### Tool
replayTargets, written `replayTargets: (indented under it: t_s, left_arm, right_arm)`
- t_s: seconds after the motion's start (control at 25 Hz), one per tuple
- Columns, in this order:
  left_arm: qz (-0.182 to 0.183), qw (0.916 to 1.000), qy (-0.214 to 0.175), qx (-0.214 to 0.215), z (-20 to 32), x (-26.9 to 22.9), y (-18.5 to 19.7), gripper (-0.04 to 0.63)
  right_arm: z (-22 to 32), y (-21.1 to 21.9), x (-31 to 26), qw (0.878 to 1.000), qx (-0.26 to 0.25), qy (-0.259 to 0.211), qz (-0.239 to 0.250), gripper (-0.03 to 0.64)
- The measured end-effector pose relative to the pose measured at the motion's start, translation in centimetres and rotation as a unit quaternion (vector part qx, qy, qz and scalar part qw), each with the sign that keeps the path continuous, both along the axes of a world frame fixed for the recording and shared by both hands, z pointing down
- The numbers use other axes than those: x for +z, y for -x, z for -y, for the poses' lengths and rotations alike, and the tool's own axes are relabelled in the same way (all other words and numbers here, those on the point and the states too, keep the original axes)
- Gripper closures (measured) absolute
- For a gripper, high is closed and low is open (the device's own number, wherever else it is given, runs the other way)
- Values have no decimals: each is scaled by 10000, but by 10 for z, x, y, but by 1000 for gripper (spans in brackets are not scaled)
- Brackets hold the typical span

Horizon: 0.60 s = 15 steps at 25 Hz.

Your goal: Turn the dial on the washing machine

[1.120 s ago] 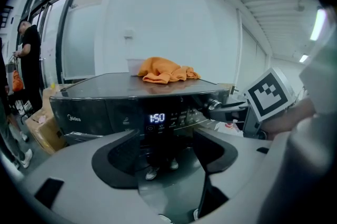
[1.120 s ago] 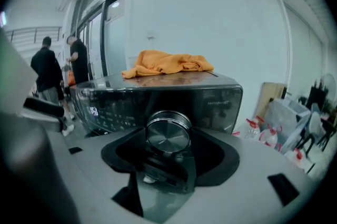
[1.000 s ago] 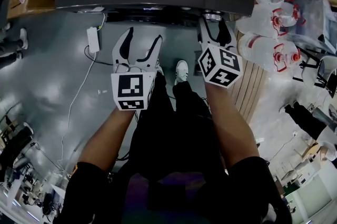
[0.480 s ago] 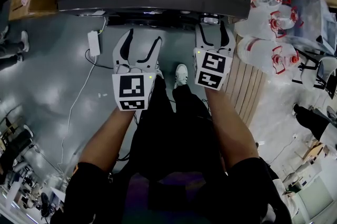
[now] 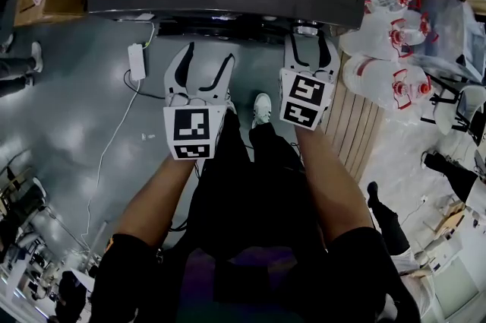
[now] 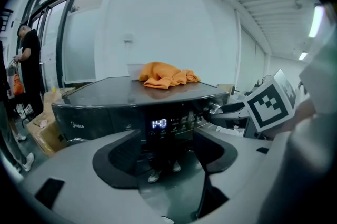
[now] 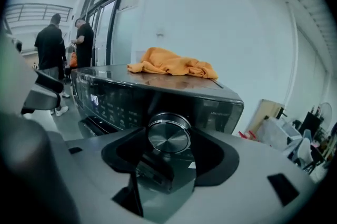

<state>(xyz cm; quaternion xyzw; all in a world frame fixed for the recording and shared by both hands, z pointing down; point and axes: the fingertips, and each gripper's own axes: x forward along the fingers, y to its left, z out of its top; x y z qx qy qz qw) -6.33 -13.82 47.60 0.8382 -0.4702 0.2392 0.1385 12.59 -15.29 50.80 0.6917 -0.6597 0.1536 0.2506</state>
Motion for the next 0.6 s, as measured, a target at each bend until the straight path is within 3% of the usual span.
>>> replayTargets:
  t_s: [0.16, 0.32, 0.48, 0.6]
  left_arm:
    - [-30, 10000, -15, 0, 1, -1, 0, 293]
    - [-31, 10000, -20, 23, 1, -2, -2, 293]
    - [-23, 10000, -37, 35, 0, -3, -4, 293]
    - [-25, 10000, -70, 33, 0, -6, -6, 293]
  right_arm:
    - [-1, -5, 2, 9959, 172, -127, 883, 339]
    - [-1, -9, 1, 9819, 304, -238, 1852, 339]
    - [-1, -9, 1, 9826, 228, -199, 1831, 337]
    - [-2, -6, 2, 9927, 5, -85, 1206, 336]
